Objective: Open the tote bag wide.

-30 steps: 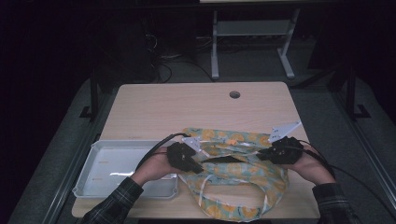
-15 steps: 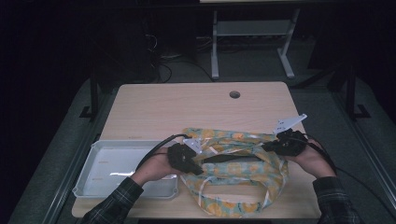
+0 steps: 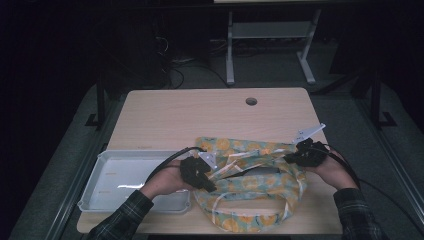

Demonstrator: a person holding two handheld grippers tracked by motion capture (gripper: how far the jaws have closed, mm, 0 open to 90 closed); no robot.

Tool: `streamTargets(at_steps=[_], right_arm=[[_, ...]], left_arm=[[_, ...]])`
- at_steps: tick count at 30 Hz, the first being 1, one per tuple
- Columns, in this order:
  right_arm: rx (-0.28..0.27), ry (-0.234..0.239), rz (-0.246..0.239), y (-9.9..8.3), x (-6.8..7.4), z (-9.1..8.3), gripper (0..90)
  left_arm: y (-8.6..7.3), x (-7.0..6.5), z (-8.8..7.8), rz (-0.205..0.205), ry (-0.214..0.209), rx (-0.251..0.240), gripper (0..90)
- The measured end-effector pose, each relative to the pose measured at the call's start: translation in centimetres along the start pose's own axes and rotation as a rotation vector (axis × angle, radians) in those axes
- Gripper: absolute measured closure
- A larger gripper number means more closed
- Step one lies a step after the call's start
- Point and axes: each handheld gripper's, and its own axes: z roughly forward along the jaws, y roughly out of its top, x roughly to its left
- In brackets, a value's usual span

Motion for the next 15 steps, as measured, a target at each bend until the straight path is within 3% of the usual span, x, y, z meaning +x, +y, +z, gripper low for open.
streamTargets(at_steps=[15], right_arm=[[0.041, -0.022, 0.046, -0.4, -1.5, 1.9, 89.2]], left_arm=[[-0.6, 0.0, 0.6, -0.006, -0.066, 0.069, 89.9]])
